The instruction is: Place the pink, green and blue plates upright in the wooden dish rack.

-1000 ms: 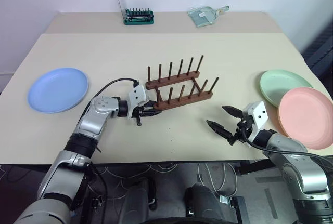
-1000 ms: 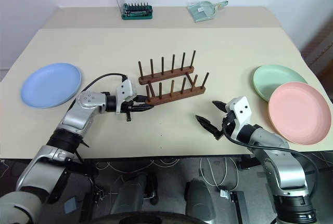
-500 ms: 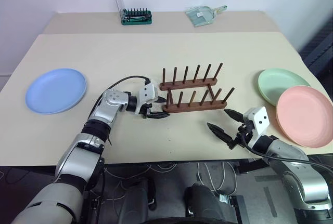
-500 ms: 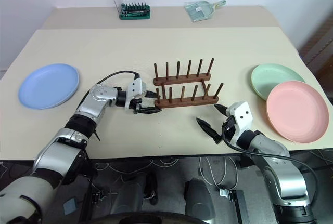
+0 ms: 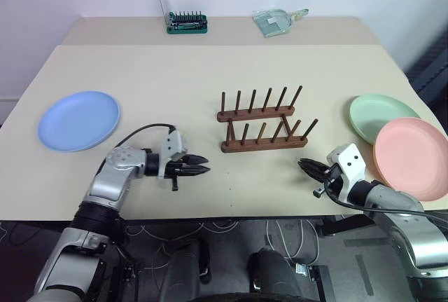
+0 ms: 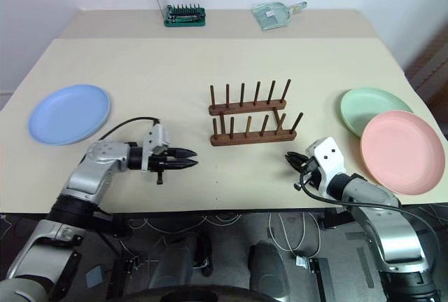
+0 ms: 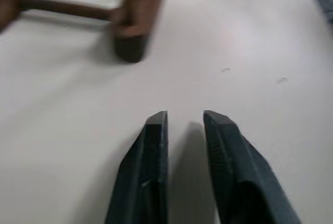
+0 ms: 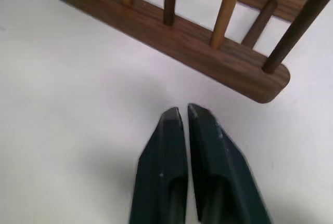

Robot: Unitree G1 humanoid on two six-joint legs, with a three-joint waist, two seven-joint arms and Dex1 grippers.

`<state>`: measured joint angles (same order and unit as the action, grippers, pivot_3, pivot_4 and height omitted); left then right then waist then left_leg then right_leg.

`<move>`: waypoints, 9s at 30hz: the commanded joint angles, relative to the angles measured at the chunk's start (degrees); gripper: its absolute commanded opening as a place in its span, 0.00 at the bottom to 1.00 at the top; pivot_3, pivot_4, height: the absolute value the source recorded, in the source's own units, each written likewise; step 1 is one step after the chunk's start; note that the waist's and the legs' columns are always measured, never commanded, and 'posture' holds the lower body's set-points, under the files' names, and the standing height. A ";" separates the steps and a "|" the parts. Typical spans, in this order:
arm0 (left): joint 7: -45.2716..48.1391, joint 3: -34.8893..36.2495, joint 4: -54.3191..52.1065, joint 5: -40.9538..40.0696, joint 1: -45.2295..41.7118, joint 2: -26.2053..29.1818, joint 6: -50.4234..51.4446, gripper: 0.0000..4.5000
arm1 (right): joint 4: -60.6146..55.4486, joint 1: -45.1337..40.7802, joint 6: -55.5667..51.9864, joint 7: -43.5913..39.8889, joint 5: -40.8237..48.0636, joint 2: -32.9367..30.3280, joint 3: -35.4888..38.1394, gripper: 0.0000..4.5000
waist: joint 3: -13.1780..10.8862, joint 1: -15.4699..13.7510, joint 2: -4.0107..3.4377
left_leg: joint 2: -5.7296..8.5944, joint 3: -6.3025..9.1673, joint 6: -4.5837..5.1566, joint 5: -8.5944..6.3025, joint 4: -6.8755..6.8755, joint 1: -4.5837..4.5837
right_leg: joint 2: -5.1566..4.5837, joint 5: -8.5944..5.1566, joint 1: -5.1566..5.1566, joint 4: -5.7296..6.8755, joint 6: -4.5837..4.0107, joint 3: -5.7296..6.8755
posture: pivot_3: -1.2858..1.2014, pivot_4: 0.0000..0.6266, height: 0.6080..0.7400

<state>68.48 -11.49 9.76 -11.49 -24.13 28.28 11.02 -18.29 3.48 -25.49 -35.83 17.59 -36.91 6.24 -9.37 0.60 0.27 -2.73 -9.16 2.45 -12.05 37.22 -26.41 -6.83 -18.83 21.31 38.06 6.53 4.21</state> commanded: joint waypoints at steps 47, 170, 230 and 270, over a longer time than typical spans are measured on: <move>-19.43 -0.87 3.48 4.14 -2.38 -9.30 -5.43 0.30 | 3.31 -10.60 1.85 0.10 -8.09 -2.21 3.30 0.13 | 0.03 0.26 -0.06 | -0.05 -0.07 -0.10 0.07 -0.07 0.04 | 0.06 0.00 -0.08 0.05 0.02 -0.01 | 0.52 0.24 0.94; -9.92 3.24 -4.13 -5.44 0.17 -5.77 -2.37 0.30 | 24.06 -38.56 -8.25 -4.37 27.56 -1.01 20.15 0.85 | -0.11 0.24 -0.04 | -0.03 -0.05 0.01 0.02 -0.04 -0.13 | -0.02 0.04 0.03 0.02 0.06 0.15 | 0.52 0.24 0.94; -10.21 8.11 -4.73 -7.54 -1.02 -3.94 -2.66 0.30 | -1.73 -45.59 -11.50 4.24 41.87 5.08 12.27 0.01 | -0.17 0.41 -0.18 | -0.08 0.00 -0.03 0.04 -0.07 -0.07 | -0.05 0.05 -0.03 0.03 0.05 0.17 | 0.52 0.24 0.94; -11.06 9.76 -8.88 -9.42 -2.32 -1.90 2.50 0.30 | 2.66 -38.90 -9.65 22.78 48.44 22.88 10.49 0.01 | -0.18 0.41 -0.18 | -0.06 -0.06 -0.05 0.05 -0.10 -0.12 | 0.02 0.05 0.04 0.02 0.06 0.18 | 0.52 0.24 0.94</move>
<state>57.34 -1.60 3.27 -20.58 -25.98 25.87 13.55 -14.43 -35.30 -36.27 -13.11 65.88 -14.46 16.00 -9.55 1.01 0.09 -2.79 -9.22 2.40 -11.99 37.11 -26.53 -6.80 -18.78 21.35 38.08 6.59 4.39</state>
